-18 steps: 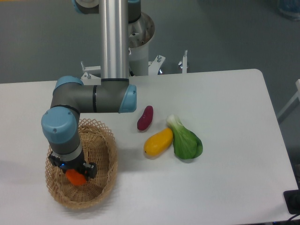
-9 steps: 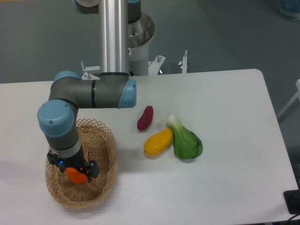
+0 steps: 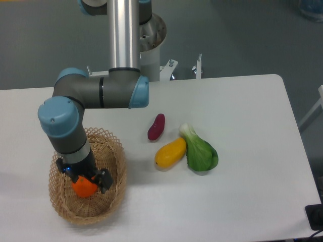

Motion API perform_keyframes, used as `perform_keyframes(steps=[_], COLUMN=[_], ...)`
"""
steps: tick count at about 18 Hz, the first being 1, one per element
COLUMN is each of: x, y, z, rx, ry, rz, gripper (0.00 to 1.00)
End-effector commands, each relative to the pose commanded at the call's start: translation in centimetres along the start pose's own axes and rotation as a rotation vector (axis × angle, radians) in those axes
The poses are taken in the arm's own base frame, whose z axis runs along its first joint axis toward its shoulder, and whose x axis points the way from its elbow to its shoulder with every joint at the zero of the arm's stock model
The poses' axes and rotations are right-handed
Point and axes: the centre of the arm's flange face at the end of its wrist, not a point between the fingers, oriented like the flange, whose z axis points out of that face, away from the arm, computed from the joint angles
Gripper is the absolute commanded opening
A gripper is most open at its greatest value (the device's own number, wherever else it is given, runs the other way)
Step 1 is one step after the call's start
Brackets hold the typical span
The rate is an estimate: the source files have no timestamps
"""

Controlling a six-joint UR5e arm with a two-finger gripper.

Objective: Place the orange in the basket
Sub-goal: 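Open the gripper to release the orange and raise it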

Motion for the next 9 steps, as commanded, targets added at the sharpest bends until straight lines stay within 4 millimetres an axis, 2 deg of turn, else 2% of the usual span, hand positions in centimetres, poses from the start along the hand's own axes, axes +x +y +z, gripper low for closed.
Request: perform_keyframes(steps=[5, 7, 9], x=[-3.1, -5.6, -6.1], y=[1.2, 2.3, 2.3], z=[-3.2, -5.0, -5.7], rx=[-0.048, -0.054, -0.073], ry=[0.015, 0.011, 0.017], rz=[0.135, 0.132, 0.199], gripper=[1.0, 1.0, 1.0])
